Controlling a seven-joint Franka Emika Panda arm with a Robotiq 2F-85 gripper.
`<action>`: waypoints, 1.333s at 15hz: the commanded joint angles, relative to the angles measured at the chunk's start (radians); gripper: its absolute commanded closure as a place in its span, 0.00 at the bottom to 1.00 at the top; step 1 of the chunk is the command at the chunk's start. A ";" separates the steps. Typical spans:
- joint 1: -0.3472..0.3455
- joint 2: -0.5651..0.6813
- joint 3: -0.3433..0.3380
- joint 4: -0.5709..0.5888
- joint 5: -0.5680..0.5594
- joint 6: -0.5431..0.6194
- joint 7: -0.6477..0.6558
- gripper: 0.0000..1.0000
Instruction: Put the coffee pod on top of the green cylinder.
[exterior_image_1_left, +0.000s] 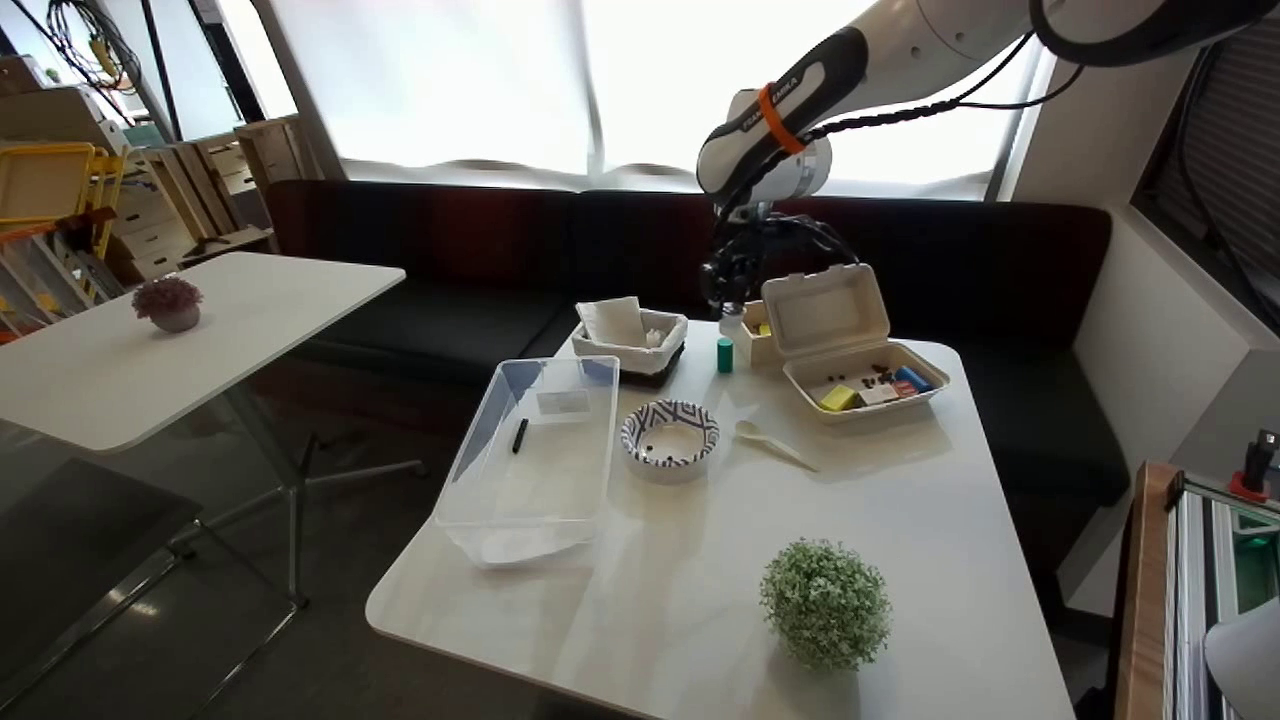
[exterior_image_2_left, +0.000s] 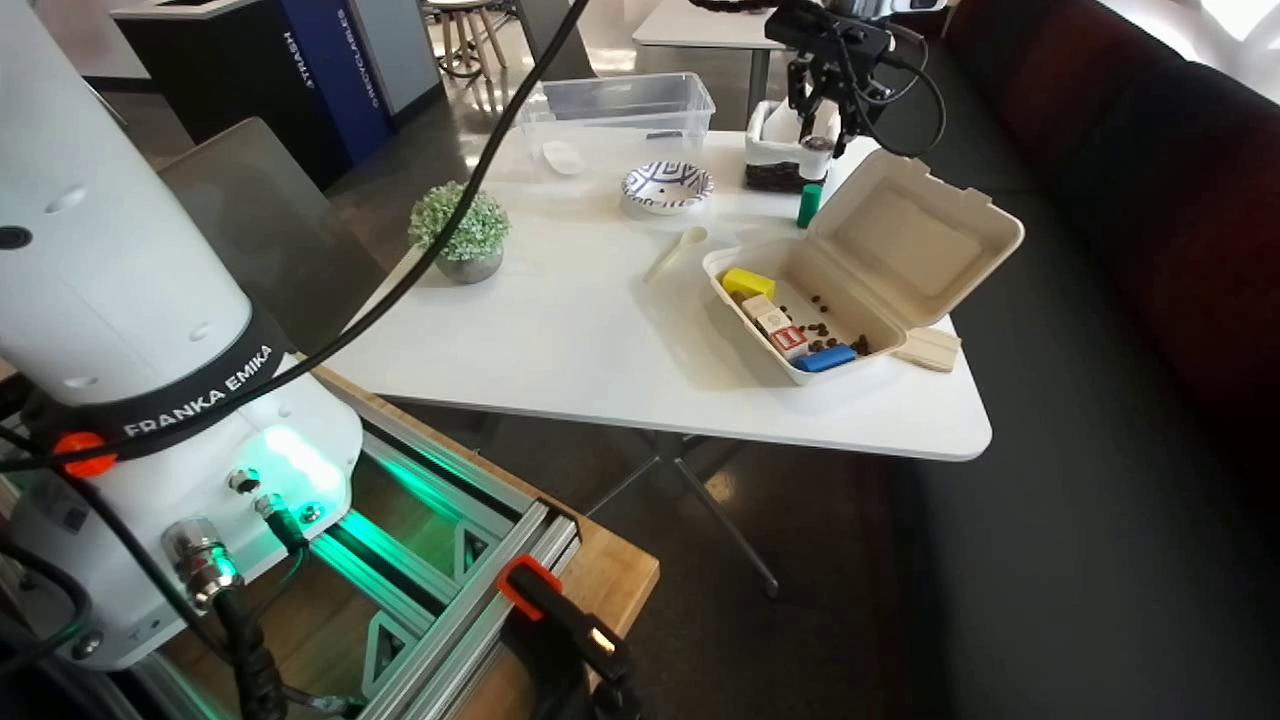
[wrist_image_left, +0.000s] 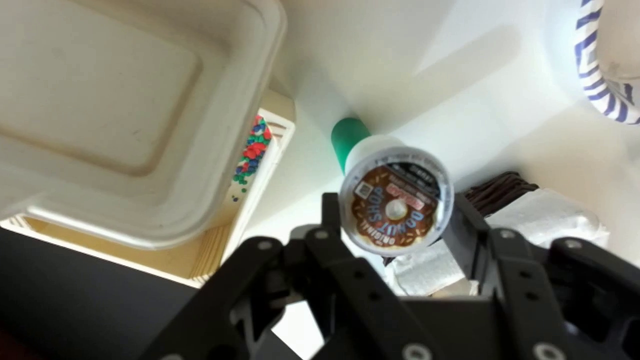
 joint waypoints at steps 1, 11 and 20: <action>-0.010 0.058 0.012 0.086 -0.009 -0.064 -0.016 0.72; -0.011 0.128 0.006 0.199 -0.022 -0.140 -0.015 0.72; -0.013 0.172 0.006 0.269 -0.029 -0.186 -0.016 0.72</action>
